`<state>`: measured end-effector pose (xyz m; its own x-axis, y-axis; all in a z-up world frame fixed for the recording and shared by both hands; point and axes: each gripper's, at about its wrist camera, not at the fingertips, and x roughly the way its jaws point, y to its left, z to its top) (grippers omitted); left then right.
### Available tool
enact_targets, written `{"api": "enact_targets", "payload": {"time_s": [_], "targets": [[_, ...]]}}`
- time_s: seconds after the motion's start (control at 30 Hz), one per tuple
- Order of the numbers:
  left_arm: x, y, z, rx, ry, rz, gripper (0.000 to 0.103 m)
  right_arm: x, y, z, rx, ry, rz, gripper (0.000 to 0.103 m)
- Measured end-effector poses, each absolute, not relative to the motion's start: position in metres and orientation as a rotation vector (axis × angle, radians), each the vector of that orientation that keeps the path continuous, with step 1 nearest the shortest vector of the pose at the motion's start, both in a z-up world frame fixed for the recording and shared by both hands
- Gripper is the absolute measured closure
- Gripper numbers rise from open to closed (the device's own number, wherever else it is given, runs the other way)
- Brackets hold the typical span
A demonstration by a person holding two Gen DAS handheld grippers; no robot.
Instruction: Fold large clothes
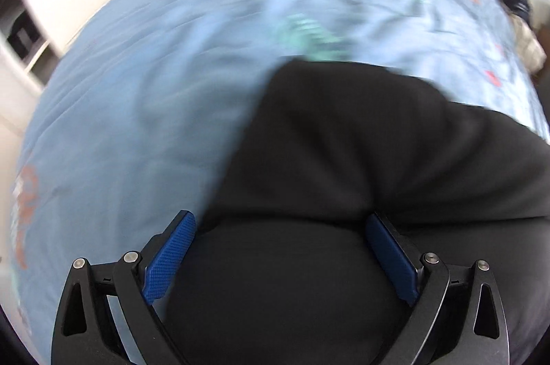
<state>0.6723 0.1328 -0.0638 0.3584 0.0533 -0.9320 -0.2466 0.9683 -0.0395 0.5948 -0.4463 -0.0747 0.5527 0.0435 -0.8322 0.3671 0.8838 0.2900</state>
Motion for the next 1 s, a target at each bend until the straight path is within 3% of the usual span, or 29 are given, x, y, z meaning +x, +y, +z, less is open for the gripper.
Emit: {"api": "enact_targets", "payload": {"time_s": [0.2, 0.47, 0.7, 1.0], "targets": [[0.636, 0.136, -0.022, -0.068, 1.081, 0.245, 0.008, 0.564, -0.453, -0.047, 0.308, 0.992, -0.385, 0.011], [0.586, 0.064, 0.019, -0.097, 0.924, 0.009, 0.008, 0.527, -0.370, 0.016, 0.279, 0.795, -0.176, 0.011], [0.550, 0.020, -0.010, -0.091, 0.812, -0.061, 0.007, 0.508, -0.297, -0.003, 0.241, 0.741, -0.007, 0.011], [0.552, 0.025, -0.023, -0.103, 0.777, -0.067, 0.005, 0.501, -0.313, -0.031, 0.333, 0.712, -0.017, 0.011]]}}
